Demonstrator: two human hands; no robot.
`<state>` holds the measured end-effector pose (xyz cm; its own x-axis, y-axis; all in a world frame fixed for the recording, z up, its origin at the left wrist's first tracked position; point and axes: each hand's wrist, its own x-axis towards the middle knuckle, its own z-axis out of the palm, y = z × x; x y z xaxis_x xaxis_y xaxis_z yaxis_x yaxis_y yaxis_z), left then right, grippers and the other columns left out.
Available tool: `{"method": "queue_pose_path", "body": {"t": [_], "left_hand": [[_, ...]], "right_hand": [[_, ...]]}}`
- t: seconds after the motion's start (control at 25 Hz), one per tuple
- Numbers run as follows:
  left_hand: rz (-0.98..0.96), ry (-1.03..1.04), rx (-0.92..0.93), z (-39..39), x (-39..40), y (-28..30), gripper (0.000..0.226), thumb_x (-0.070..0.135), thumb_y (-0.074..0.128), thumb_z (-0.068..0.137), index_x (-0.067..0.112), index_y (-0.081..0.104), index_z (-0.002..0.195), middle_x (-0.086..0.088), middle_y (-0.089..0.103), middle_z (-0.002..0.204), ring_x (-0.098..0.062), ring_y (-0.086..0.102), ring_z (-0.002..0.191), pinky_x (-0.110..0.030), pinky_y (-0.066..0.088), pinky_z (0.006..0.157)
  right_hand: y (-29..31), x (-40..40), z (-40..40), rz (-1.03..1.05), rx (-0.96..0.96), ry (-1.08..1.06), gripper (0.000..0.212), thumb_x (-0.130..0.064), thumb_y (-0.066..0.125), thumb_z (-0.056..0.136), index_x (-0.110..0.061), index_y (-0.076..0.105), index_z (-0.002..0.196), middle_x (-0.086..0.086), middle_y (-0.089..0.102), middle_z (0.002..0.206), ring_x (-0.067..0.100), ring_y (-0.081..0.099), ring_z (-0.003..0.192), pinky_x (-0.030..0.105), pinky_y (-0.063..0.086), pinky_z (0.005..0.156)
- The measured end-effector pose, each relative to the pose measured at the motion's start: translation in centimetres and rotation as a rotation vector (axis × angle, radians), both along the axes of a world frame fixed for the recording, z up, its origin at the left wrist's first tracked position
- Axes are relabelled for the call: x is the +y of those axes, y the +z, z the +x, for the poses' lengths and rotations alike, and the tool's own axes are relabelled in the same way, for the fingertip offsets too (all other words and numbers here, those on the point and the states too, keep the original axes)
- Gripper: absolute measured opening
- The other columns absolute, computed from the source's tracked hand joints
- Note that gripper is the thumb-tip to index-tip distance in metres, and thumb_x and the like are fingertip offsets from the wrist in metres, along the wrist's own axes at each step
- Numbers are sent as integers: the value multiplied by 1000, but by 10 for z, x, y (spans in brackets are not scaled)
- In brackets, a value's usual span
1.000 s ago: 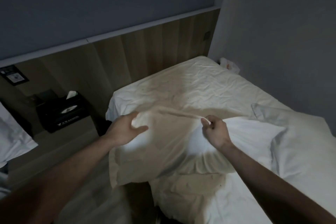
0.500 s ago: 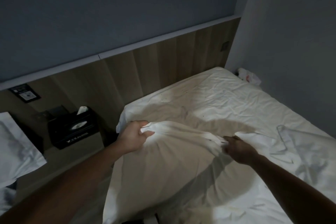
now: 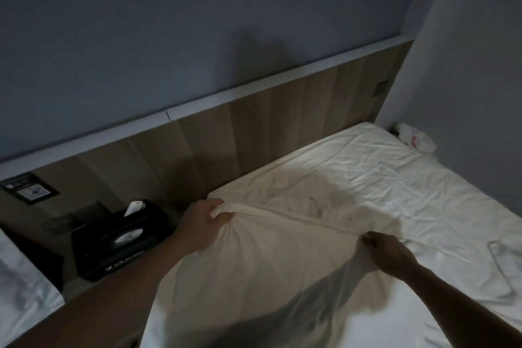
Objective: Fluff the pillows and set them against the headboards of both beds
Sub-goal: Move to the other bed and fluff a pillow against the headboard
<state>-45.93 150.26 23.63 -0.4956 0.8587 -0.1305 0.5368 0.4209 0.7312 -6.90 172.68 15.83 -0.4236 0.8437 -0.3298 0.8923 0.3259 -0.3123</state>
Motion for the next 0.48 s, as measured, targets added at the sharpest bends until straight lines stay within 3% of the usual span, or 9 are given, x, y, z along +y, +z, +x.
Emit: {"method": "queue_pose_path", "body": {"t": [0.08, 0.16, 0.28, 0.44, 0.48], "left_hand": [[12, 54, -7, -41, 13, 7, 24, 40, 68, 92, 28, 68, 71, 16, 71, 72, 0, 66, 70, -29, 46, 62], [31, 97, -6, -80, 23, 12, 23, 37, 67, 92, 41, 70, 70, 23, 71, 73, 5, 66, 70, -22, 48, 66], [58, 181, -53, -129, 33, 12, 11, 34, 68, 94, 31, 77, 89, 11, 77, 85, -8, 71, 83, -35, 54, 75], [35, 290, -101, -166, 50, -4, 12, 29, 68, 98, 20, 76, 97, 0, 76, 90, -18, 71, 85, -35, 52, 72], [29, 323, -110, -175, 55, -9, 14, 29, 69, 97, 18, 76, 98, -2, 76, 91, -19, 71, 86, -37, 53, 74]], "right_hand": [[14, 16, -42, 37, 96, -24, 25, -30, 49, 106, -22, 72, 102, 15, 78, 109, 36, 72, 108, 40, 51, 84], [31, 35, -84, 99, 174, -51, 27, -30, 50, 107, -16, 73, 109, 18, 77, 109, 38, 71, 108, 41, 51, 84], [50, 71, -147, 197, 257, -29, 27, -31, 47, 106, -15, 67, 99, 17, 75, 98, 40, 70, 96, 42, 51, 75], [58, 122, -229, 280, 311, -26, 31, -31, 44, 107, -14, 70, 114, 16, 75, 110, 41, 69, 105, 44, 53, 86], [58, 134, -251, 280, 310, -23, 30, -31, 44, 107, -16, 69, 109, 15, 75, 108, 40, 69, 104, 43, 52, 84]]}}
